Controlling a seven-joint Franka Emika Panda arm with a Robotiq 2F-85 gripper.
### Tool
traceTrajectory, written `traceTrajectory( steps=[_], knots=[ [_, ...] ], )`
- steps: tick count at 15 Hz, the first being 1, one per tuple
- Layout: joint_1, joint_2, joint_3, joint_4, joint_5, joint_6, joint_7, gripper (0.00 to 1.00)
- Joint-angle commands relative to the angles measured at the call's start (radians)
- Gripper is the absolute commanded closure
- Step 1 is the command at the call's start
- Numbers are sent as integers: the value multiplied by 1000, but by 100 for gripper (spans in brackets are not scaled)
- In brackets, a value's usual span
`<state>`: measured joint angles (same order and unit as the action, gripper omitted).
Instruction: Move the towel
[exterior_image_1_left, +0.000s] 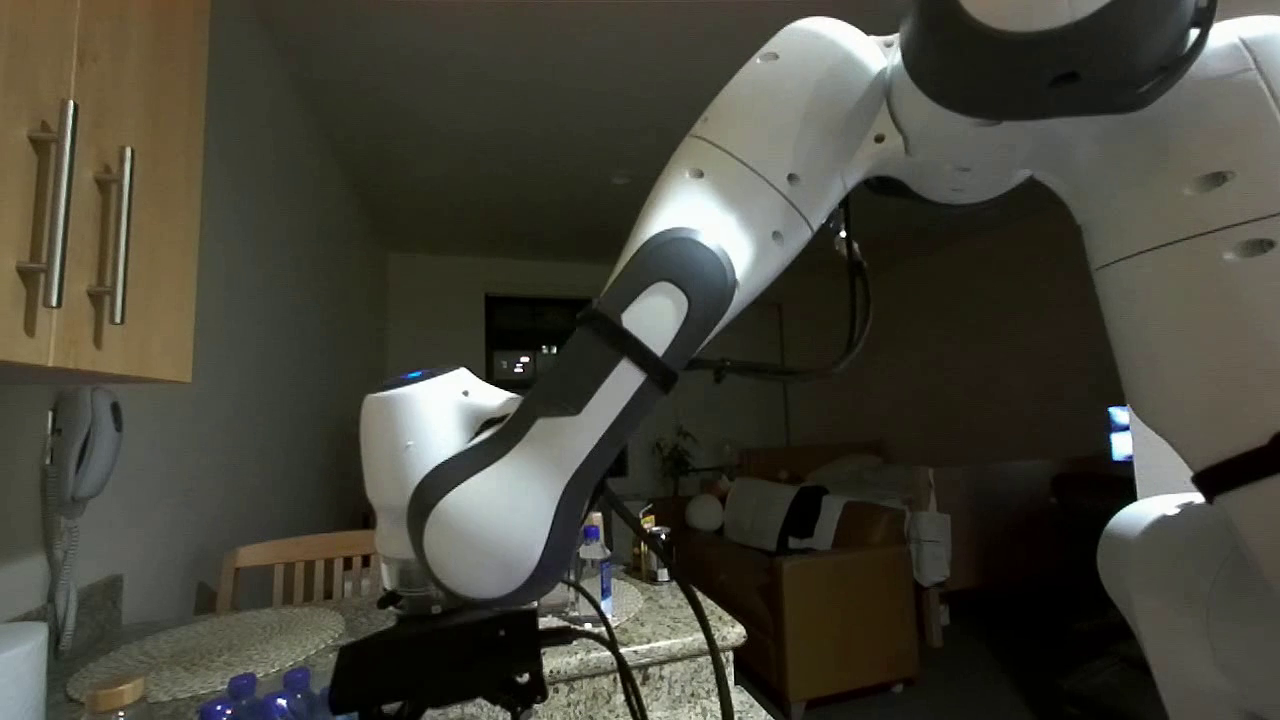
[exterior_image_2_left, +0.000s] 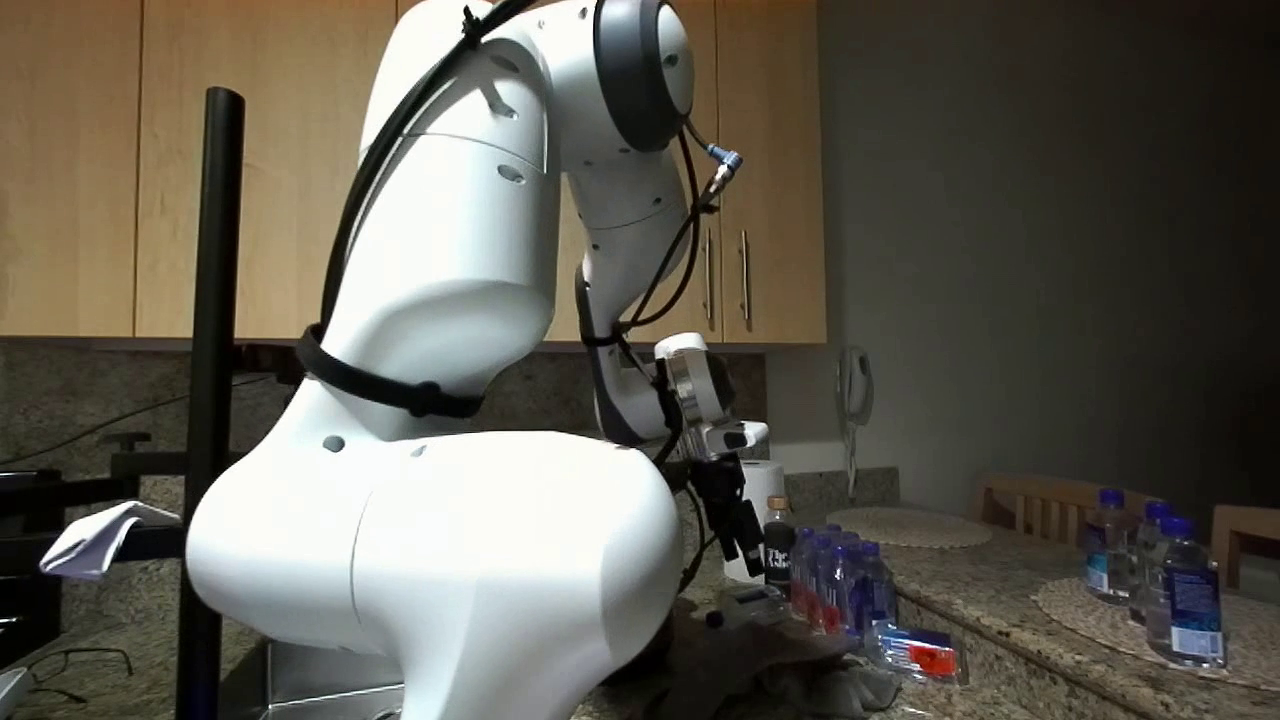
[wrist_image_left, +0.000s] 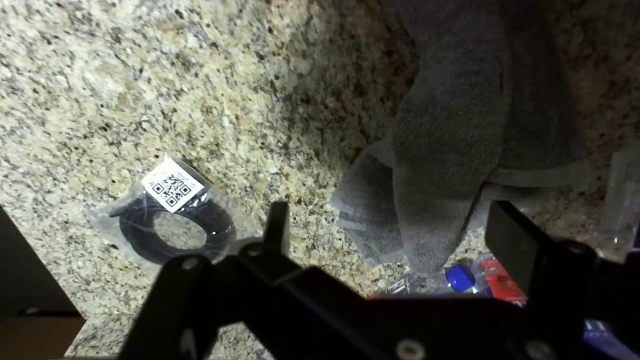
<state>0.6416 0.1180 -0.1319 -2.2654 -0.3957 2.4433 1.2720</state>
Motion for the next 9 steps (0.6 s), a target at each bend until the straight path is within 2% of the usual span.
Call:
traceTrajectory(
  steps=[1,4,9],
  knots=[
    [-159,-107,152,-74,104,-77,-193,0],
    [-253,-144,232,-96,162,-122,-333,0],
    [-345,-191,278,-116,253,-136,-572,0]
  ],
)
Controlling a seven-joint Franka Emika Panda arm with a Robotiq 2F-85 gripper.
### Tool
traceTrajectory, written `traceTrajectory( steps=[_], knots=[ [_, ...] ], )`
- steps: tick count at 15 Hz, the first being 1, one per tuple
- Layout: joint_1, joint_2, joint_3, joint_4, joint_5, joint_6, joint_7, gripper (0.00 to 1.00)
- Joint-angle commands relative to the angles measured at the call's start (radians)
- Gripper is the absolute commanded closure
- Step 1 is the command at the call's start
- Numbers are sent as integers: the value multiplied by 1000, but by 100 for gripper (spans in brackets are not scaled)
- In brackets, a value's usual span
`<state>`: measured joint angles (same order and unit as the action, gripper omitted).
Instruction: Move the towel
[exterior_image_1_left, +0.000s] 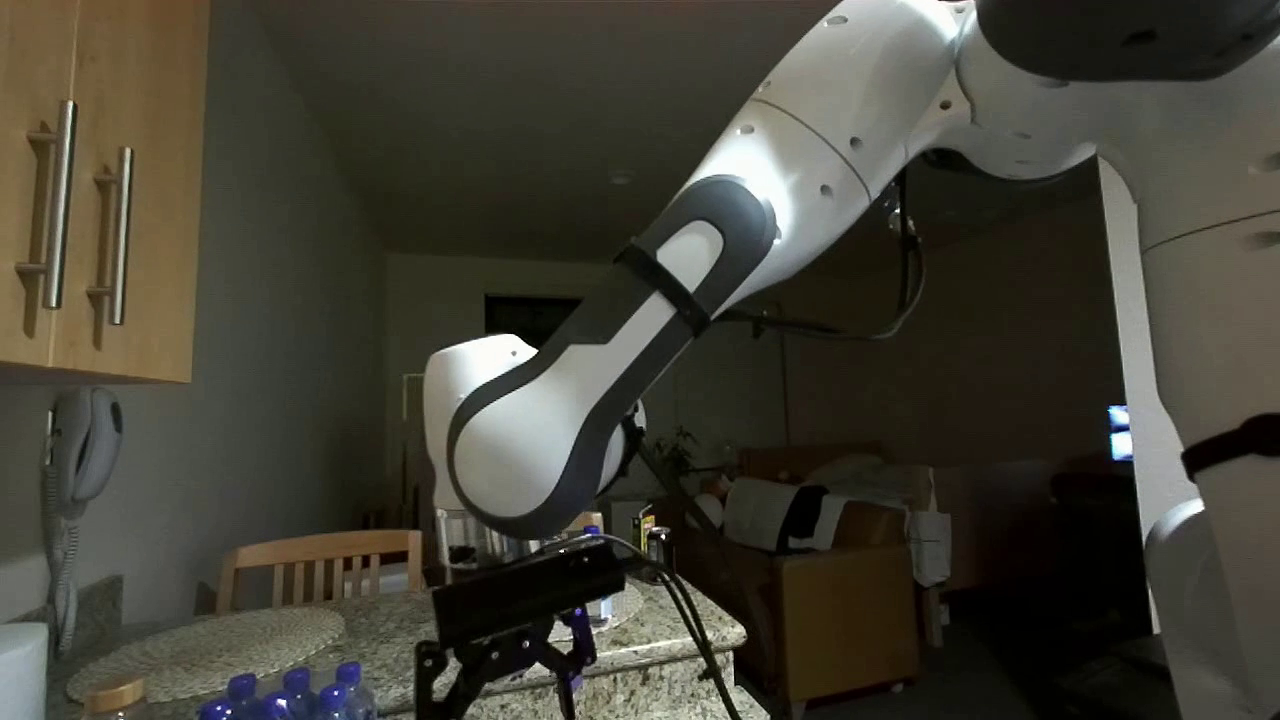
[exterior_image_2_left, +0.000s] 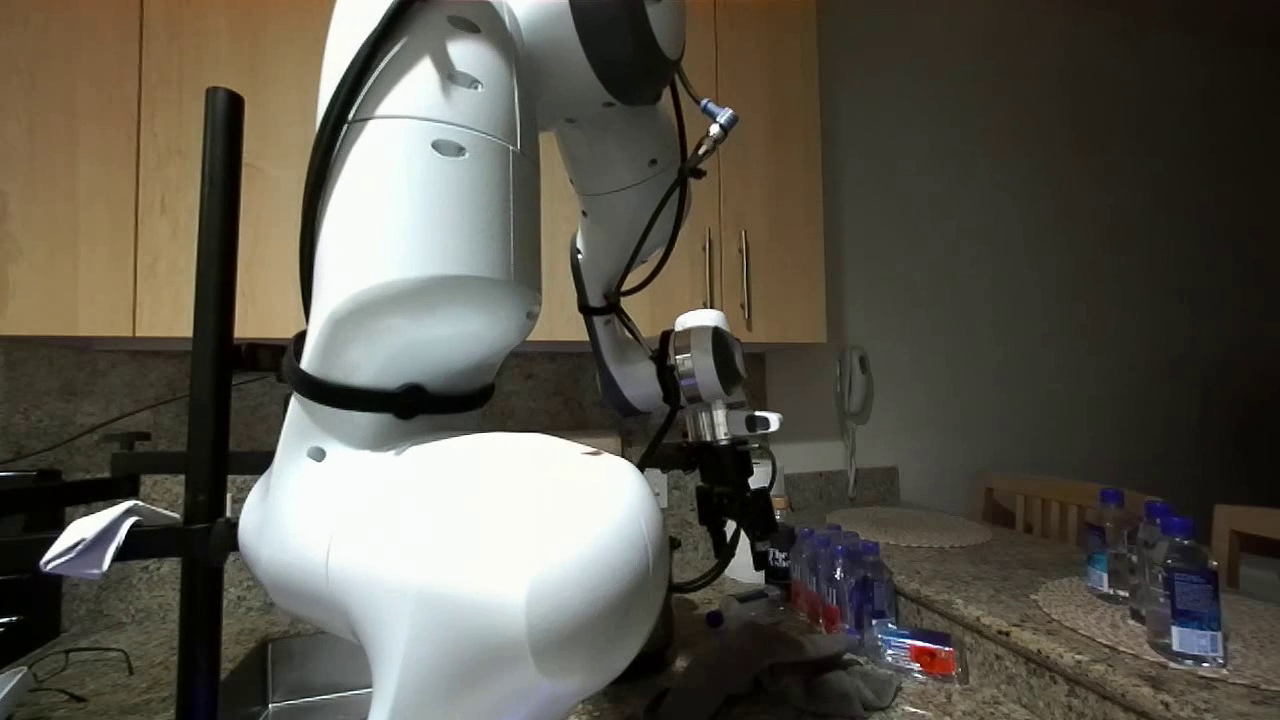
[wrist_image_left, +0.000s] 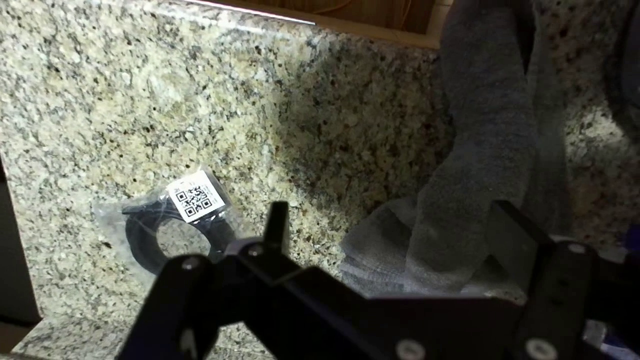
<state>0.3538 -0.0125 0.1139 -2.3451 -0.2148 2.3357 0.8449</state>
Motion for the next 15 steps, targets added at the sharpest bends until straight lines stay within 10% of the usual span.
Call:
traceTrajectory(
  steps=[1,15],
  knots=[
    [-69,-66,35,-34,94,-36,-188,0],
    [-170,-71,25,15,135,-89,-441,0]
  ],
)
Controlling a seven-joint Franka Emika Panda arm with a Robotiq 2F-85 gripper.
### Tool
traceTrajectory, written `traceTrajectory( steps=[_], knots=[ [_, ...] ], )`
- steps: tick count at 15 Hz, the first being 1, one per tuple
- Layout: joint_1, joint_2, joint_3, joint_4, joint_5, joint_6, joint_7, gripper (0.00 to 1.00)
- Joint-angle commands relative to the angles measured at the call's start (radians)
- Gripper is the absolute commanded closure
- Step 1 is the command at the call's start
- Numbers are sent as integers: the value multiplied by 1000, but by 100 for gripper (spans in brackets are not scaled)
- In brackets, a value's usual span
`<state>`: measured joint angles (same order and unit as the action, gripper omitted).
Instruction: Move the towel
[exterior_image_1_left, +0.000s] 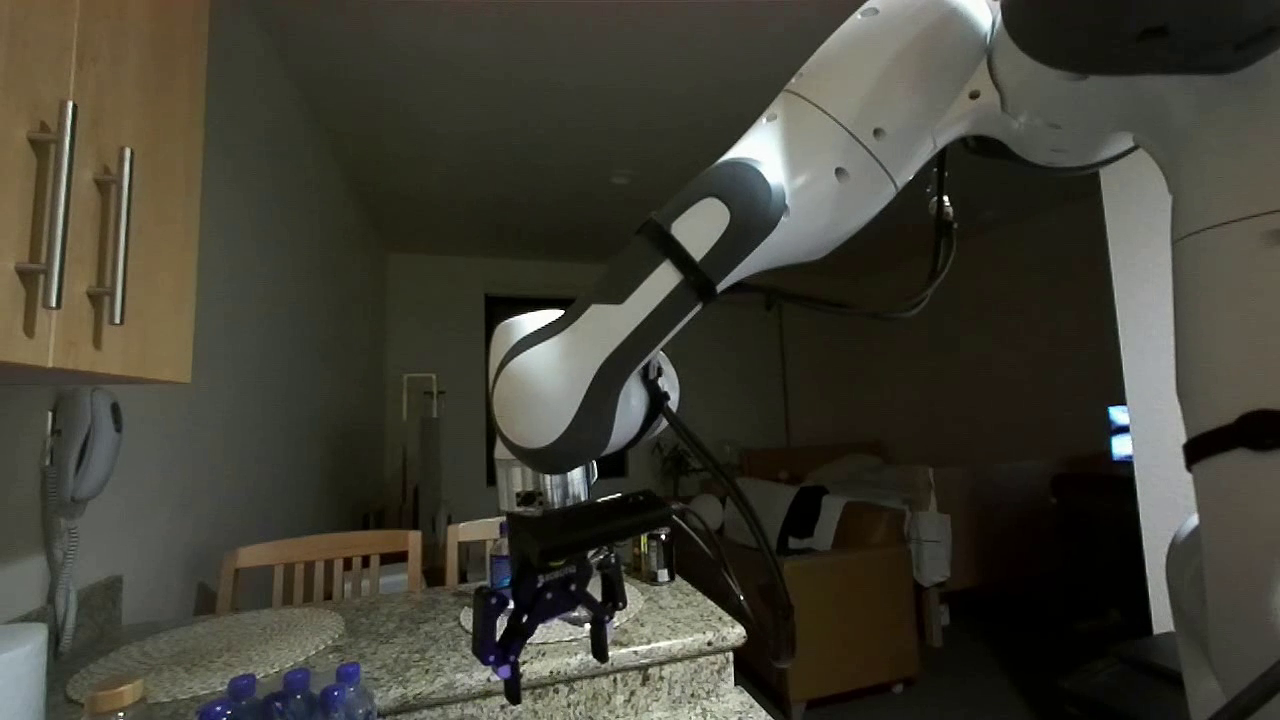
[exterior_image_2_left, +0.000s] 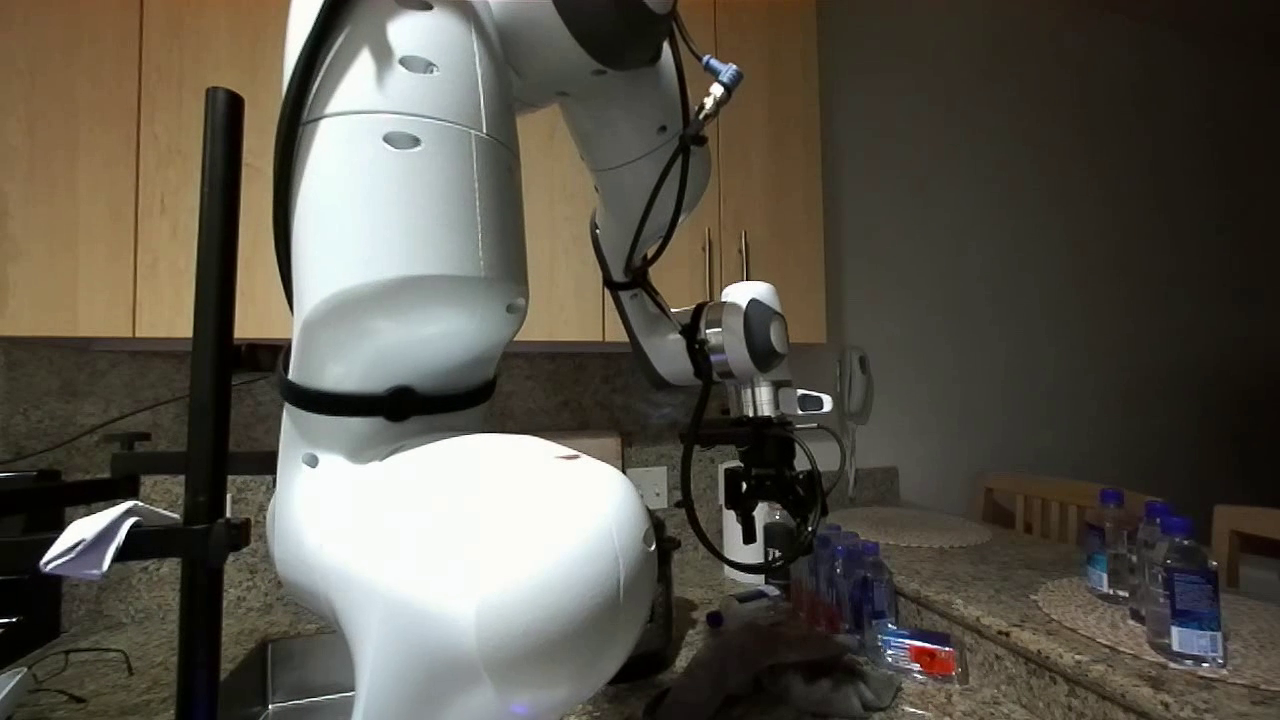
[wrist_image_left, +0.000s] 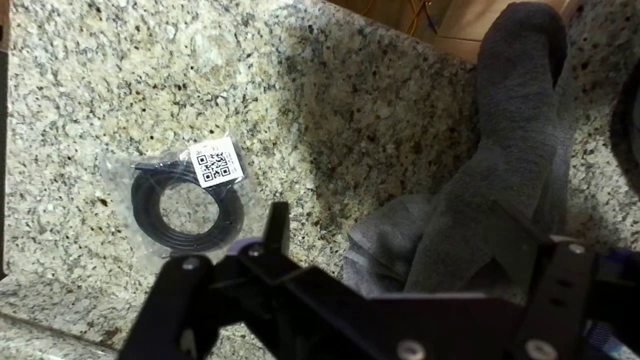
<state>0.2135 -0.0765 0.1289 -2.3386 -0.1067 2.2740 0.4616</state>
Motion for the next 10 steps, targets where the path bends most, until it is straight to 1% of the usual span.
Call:
traceTrajectory(
  steps=[1,10],
  knots=[
    [-28,-1,22,2,3,-2,-8,0],
    [-35,-1,20,3,3,-2,-11,0]
  ],
)
